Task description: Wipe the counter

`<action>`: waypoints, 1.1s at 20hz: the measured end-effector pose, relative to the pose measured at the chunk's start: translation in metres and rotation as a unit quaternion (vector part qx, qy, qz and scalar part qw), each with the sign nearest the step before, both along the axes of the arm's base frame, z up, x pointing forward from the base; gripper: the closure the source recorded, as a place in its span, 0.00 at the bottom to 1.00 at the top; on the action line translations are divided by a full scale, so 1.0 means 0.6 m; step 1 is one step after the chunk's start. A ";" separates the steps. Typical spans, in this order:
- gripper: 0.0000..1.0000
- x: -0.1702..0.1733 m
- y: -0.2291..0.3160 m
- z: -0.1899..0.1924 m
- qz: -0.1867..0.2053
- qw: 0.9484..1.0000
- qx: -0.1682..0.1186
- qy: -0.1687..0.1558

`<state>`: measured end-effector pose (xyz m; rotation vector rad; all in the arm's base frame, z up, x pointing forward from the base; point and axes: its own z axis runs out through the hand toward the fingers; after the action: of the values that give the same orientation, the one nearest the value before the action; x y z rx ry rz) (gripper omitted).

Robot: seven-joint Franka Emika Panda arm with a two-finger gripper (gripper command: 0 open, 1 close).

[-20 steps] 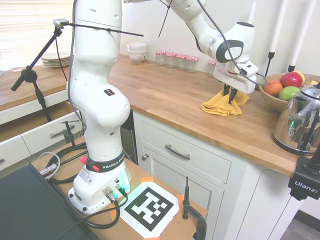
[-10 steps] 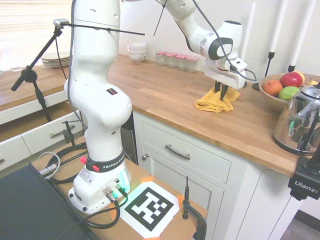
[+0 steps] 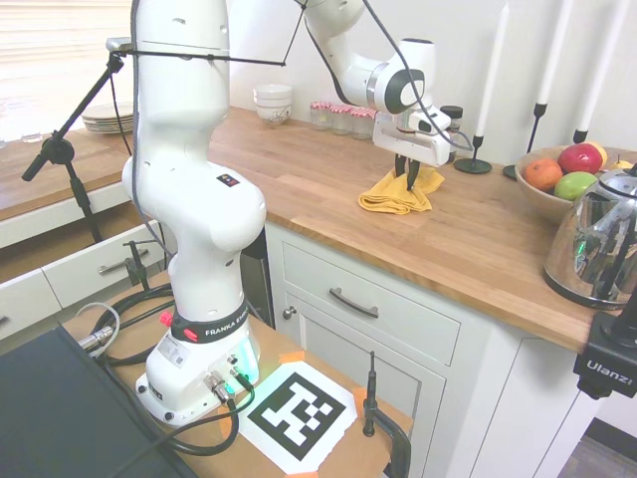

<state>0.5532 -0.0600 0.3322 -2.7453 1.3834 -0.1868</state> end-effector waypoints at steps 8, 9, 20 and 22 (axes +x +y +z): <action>1.00 -0.010 0.157 -0.002 0.035 0.999 -0.023 -0.001; 1.00 -0.012 0.176 -0.002 0.039 0.999 -0.026 -0.002; 1.00 -0.057 0.388 -0.006 0.094 0.993 -0.064 -0.016; 1.00 -0.069 0.422 -0.007 0.102 0.992 -0.069 -0.017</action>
<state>0.5115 0.1930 0.3282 -2.9563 1.1121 -0.3269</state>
